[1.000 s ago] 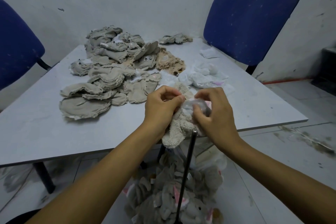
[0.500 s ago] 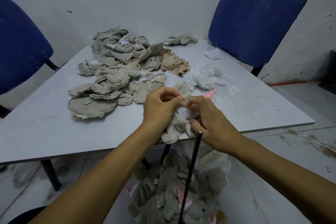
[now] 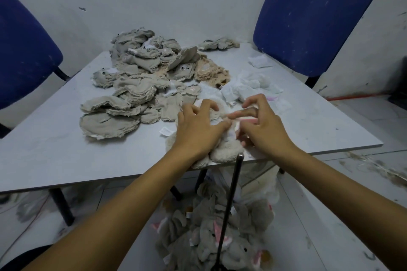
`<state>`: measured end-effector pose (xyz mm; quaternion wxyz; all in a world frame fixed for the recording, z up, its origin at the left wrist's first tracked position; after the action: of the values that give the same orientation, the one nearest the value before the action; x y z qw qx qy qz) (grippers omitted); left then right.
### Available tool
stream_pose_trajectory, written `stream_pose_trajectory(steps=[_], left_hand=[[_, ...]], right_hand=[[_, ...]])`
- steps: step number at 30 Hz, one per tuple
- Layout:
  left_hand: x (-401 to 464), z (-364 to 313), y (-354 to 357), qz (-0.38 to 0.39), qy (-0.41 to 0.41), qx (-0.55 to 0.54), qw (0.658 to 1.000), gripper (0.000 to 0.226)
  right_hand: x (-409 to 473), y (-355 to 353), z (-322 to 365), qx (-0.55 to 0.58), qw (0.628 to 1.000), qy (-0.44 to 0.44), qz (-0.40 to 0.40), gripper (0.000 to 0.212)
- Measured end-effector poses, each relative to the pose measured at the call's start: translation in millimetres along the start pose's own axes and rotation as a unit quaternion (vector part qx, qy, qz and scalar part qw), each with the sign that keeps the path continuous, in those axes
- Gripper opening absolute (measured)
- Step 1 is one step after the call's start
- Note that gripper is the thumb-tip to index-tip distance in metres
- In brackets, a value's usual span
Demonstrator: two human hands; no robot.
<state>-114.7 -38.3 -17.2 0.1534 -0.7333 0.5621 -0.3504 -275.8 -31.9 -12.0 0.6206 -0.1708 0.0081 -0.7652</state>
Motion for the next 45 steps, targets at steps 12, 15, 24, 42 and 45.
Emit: stream_pose_trajectory(steps=[12,15,24,42,45], left_hand=[[5.7,-2.6,-15.4,-0.06,-0.032,-0.187,0.98,0.046],[2.9,-6.5,-10.3,0.015,-0.009,-0.179,0.984,0.035],[1.5,-5.0,-8.9,-0.081,0.016,-0.138,0.987,0.032],[-0.7,-2.0,-14.6,-0.082,-0.025,-0.163,0.983,0.047],[-0.7,-1.9,-13.3,-0.069,0.0,-0.149,0.987,0.035]], right_hand=[[1.6,8.9,7.4,-0.039,0.988,0.036,0.147,0.037],[-3.4,8.5,6.1,0.003,0.992,0.05,0.119,0.033],[-14.7,10.5,12.8,0.041,0.993,0.008,0.109,0.033],[-28.7,19.1,14.9,0.082,0.989,-0.058,0.11,0.032],[-25.8,19.3,15.5,0.082,0.991,-0.035,0.101,0.029]])
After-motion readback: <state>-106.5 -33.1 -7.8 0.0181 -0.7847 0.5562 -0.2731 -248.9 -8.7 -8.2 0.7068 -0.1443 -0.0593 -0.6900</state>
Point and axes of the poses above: each hand's wrist, its own x-axis towards the middle knuckle, its own y-axis out of the palm, z = x × y, the point moved 1 cm from there along x, towards the middle knuckle, and after that the axes turned 14 degrees about -z, right-handed, at the moved point
